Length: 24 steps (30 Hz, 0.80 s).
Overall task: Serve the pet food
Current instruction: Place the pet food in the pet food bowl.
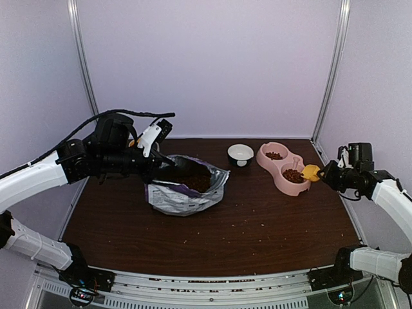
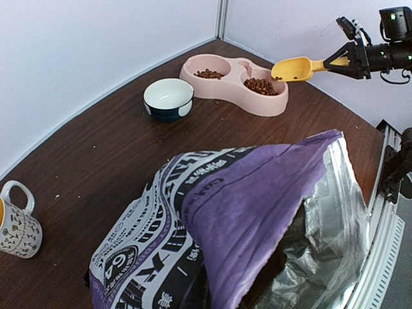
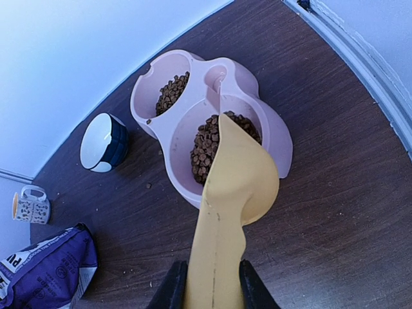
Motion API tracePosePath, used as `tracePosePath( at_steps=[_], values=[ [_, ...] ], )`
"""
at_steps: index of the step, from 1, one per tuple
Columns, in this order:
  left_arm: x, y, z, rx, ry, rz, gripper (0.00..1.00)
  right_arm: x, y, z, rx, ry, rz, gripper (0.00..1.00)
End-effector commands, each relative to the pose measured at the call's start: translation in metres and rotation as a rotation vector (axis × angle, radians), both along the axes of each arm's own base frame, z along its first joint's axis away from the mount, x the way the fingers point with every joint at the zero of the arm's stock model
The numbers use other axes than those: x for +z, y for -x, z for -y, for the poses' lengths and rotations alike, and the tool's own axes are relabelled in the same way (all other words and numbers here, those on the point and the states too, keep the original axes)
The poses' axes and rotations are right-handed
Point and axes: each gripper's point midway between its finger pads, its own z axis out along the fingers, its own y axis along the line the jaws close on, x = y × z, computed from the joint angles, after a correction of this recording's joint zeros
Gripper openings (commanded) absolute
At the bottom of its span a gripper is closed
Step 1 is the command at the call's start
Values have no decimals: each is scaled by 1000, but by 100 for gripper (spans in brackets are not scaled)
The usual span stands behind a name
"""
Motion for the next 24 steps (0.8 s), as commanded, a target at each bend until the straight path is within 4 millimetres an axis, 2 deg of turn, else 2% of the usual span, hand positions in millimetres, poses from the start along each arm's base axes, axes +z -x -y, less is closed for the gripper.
tracePosePath(
  at_steps=[1, 17, 24],
  values=[
    [44, -6, 3, -2, 102, 101, 0, 18, -4, 8, 7, 74, 25, 1],
    [45, -6, 2, -1, 103, 103, 0, 28, -8, -3, 127, 178, -5, 2],
    [46, -6, 1, 2, 104, 108, 0, 34, -5, -7, 170, 333, -40, 1]
  ],
)
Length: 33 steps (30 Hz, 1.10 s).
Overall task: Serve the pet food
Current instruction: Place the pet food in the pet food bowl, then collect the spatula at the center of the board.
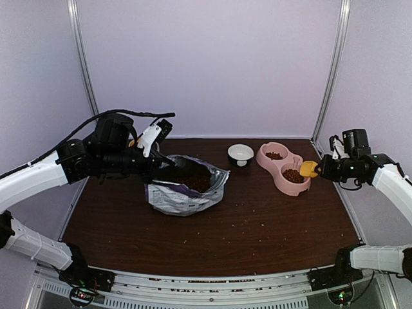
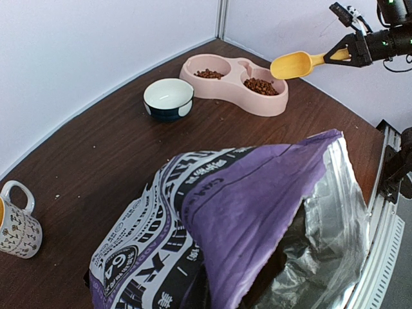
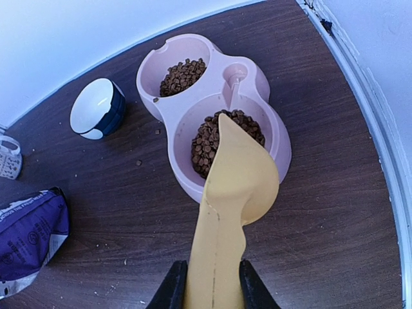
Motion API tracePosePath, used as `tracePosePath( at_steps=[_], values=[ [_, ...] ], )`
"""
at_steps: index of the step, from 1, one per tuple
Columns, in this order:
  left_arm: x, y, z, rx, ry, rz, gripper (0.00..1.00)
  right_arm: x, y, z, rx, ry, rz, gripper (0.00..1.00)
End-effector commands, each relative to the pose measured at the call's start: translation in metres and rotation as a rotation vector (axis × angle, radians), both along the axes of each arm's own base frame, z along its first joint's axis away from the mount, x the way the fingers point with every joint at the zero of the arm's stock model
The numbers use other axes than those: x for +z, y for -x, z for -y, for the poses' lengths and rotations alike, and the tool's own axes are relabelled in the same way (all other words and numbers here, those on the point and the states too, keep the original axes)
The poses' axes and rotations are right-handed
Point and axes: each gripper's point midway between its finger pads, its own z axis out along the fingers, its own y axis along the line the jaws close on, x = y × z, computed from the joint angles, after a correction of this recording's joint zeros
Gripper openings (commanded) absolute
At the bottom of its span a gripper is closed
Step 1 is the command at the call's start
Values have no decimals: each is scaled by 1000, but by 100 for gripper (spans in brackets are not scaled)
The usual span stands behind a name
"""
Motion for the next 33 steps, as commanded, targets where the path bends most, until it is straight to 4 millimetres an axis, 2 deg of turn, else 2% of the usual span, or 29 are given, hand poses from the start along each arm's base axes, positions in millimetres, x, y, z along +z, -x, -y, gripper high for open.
tracePosePath(
  at_steps=[1, 4, 8, 12, 16, 18, 21, 22, 26, 33],
  values=[
    [47, -6, 1, 3, 104, 110, 0, 17, 0, 5, 7, 146, 23, 2],
    [47, -6, 0, 5, 103, 115, 0, 29, 3, 3, 3, 132, 73, 1],
    [48, -7, -1, 11, 99, 120, 0, 47, 12, -13, 27, 16, 173, 2],
    [46, -8, 0, 12, 94, 118, 0, 47, 25, -25, 83, -4, 223, 2],
    [43, -9, 1, 9, 90, 111, 0, 36, 38, -17, 67, 62, 199, 2],
    [42, -9, 2, 9, 87, 109, 0, 32, 42, -19, 65, 39, 196, 2],
    [41, -9, 2, 10, 87, 109, 0, 24, 46, -38, 101, -107, 189, 2],
    [41, -9, 2, 10, 87, 109, 0, 13, 48, -47, 116, -176, 177, 2],
    [40, -10, 2, 12, 84, 108, 0, -7, 53, -76, 140, -431, 178, 2],
    [37, -9, 5, -1, 82, 97, 0, -35, 59, -83, 108, -561, 157, 3]
  ],
)
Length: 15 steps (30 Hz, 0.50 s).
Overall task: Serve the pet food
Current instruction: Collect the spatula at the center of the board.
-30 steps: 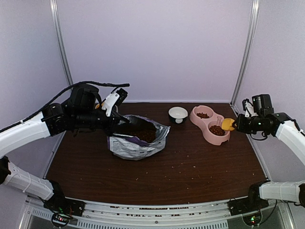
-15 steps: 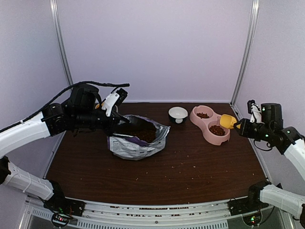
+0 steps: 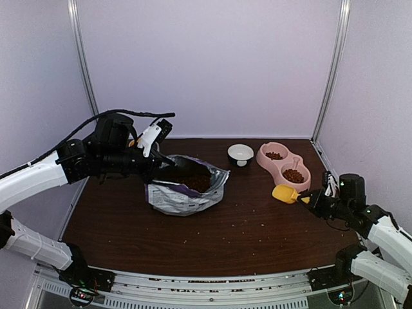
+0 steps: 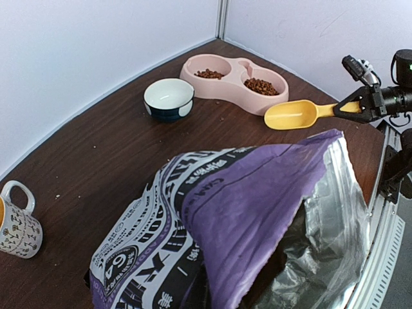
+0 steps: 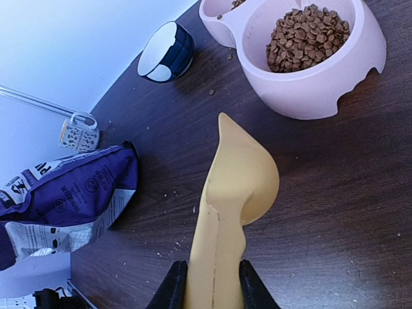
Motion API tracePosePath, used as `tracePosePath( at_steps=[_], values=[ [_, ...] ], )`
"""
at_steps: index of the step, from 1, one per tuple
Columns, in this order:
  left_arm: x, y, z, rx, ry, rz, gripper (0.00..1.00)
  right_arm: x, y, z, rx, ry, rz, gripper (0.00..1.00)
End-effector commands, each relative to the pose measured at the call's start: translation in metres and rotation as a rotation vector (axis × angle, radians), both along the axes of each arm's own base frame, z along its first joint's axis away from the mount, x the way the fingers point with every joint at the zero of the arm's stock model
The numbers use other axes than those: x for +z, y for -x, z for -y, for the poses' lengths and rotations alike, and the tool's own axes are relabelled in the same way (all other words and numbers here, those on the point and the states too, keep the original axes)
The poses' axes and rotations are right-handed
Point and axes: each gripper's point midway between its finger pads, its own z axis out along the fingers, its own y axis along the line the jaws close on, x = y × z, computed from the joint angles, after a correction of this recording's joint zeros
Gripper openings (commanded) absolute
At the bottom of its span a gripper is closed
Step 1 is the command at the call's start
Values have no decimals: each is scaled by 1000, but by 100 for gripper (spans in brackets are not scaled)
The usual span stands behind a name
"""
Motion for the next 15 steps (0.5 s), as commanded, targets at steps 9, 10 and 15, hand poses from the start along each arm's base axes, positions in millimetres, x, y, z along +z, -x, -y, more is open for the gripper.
tracePosePath(
  at_steps=[9, 10, 15],
  values=[
    [37, -10, 5, -2, 81, 95, 0, -3, -12, -15, -34, -238, 71, 4],
    [37, -10, 5, -1, 80, 95, 0, -7, -12, -15, -37, -236, 63, 4],
    [37, -9, 5, -3, 81, 94, 0, -21, -12, -11, -66, -243, 47, 6]
  ],
)
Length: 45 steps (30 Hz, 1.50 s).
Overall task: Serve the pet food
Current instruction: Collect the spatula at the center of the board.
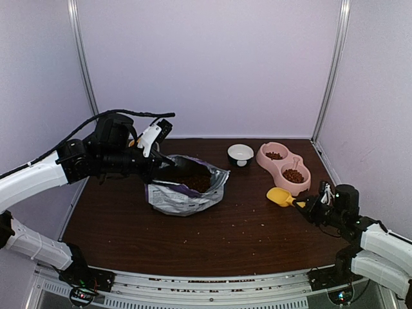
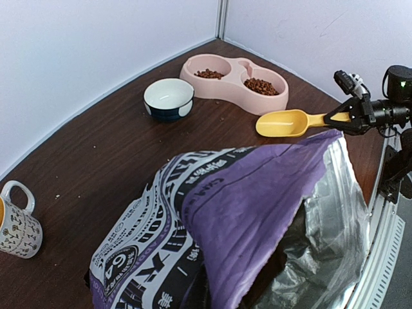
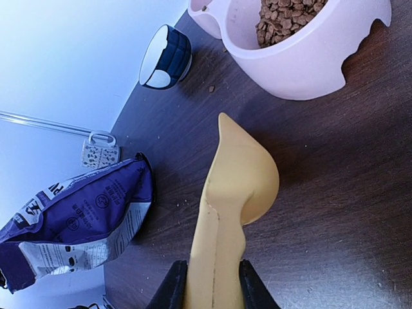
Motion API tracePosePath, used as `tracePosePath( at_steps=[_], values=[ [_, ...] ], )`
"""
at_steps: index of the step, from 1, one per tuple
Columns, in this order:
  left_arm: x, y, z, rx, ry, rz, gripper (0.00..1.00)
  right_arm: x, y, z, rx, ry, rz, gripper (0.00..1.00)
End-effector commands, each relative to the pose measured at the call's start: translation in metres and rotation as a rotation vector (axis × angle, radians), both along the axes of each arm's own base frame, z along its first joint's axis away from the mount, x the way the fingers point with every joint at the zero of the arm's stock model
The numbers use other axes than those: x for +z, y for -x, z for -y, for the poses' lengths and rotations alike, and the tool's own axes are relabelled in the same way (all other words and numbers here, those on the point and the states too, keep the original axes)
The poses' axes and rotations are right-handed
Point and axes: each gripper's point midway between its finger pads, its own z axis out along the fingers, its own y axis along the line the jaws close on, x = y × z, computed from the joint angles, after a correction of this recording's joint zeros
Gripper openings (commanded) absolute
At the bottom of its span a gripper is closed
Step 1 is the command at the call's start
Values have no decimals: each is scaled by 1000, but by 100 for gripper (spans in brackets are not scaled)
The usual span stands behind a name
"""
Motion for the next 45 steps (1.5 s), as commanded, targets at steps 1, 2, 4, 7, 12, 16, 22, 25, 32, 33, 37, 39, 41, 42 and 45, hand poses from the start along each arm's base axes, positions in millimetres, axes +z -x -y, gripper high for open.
tracePosePath(
  at_steps=[1, 2, 4, 7, 12, 16, 22, 25, 32, 33, 37, 39, 41, 42, 45],
  values=[
    [37, -9, 5, -2, 81, 94, 0, 5, -6, -1, -22, -44, 56, 7],
    [37, -9, 5, -3, 82, 95, 0, 1, -5, 0, -26, -44, 50, 7],
    [38, -9, 5, -2, 82, 96, 0, -5, -4, 1, -33, -43, 37, 8],
    [37, -9, 5, -2, 81, 95, 0, -12, -4, 3, -42, -37, 25, 8],
    [38, -9, 5, -3, 83, 96, 0, -21, -3, 6, -55, -16, 3, 11],
    [39, -8, 5, -4, 85, 98, 0, -29, -1, 9, -69, 0, -16, 17],
    [39, -9, 4, 0, 82, 97, 0, -36, 1, 11, -73, 12, -31, 29],
    [39, -9, 4, 1, 81, 99, 0, -40, 3, 11, -69, 21, -41, 32],
    [39, -9, 3, 2, 81, 100, 0, -48, 6, 13, -58, 62, -63, 40],
    [39, -9, 3, 2, 79, 99, 0, -51, 7, 15, -61, 72, -67, 41],
    [39, -9, 3, 3, 78, 100, 0, -56, 8, 19, -68, 103, -74, 50],
    [39, -9, 3, 3, 78, 100, 0, -59, 9, 20, -65, 120, -80, 54],
    [39, -9, 3, 3, 78, 99, 0, -60, 9, 20, -59, 133, -82, 61],
    [39, -9, 3, 3, 78, 99, 0, -61, 10, 19, -51, 138, -84, 63],
    [39, -10, 3, 5, 78, 101, 0, -64, 12, 18, -33, 146, -92, 67]
  ],
)
